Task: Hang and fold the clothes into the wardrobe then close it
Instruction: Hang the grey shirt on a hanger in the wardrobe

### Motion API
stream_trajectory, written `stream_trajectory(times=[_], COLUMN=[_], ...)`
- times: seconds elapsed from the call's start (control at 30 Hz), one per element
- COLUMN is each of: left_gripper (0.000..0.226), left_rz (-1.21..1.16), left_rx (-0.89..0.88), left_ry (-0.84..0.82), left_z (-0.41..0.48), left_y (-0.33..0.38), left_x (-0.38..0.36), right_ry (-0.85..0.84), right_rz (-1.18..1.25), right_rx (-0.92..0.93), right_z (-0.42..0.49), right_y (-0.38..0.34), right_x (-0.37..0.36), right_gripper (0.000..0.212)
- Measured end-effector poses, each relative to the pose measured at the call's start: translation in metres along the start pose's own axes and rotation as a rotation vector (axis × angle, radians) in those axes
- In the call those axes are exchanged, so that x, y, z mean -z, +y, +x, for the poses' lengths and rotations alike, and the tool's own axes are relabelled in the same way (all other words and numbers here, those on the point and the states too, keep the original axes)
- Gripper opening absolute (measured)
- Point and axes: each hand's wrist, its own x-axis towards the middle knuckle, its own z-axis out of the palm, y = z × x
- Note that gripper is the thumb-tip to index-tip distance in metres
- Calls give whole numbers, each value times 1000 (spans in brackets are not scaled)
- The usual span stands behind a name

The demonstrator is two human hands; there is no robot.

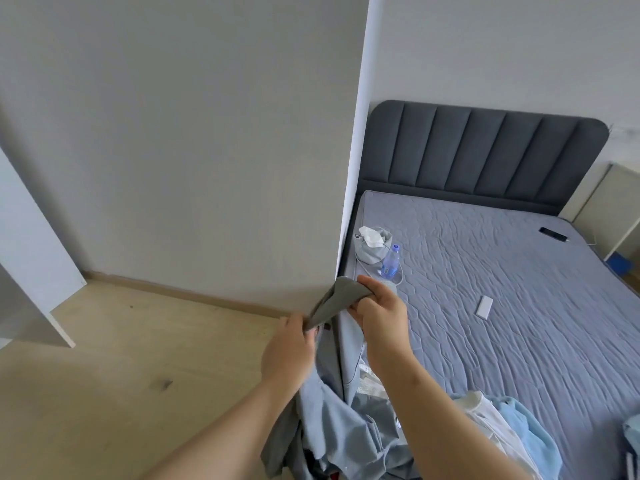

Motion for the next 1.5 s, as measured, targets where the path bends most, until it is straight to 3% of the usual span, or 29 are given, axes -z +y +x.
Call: stream_trajectory(times=[0.07,0.17,0.27,0.37,0.5,0.63,0.77,0.9,1.0,1.13,1.23,1.3,1.4,1.5], left_gripper=[12,18,20,22,18,13,10,22,26,21,13,14,11,20], left_rz=[-128,-312,-342,-343,-237,-122,34,490,644,544,471,322,-100,-281], left_rx=[-2,-45,-128,-227,-285,-298,-332,-340,-175,16,122,210,320,432], left_ry=[-7,91,185,185,163,331,514,578,600,724,721,609,396,257], left_z=[11,24,35,43,53,69,67,44,23,-12,-39,-56,-81,-98], left_y=[-4,3,15,23,26,40,42,14,-20,-65,-99,-116,-133,-150], left_x=[10,32,60,95,145,202,266,323,350,355,356,364,386,406], right_ry=[25,84,121,123,48,-132,-203,-279,-325,-517,-672,-792,-952,-1147], right_rz=[-253,-525,-795,-981,-836,-516,-378,-228,-110,-118,-164,-170,-185,-233], right_rx=[83,168,214,234,347,368,484,601,651,596,462,361,275,180], right_z=[-2,-3,-2,0,3,0,-5,-6,-12,-32,-46,-54,-66,-79], right_y=[3,0,-6,-17,-40,-71,-108,-145,-158,-130,-93,-78,-73,-72], right_x=[3,1,-9,-24,-56,-101,-150,-191,-221,-251,-262,-269,-282,-299], right_gripper=[48,32,17,15,6,21,10,7,8,11,19,22,19,7])
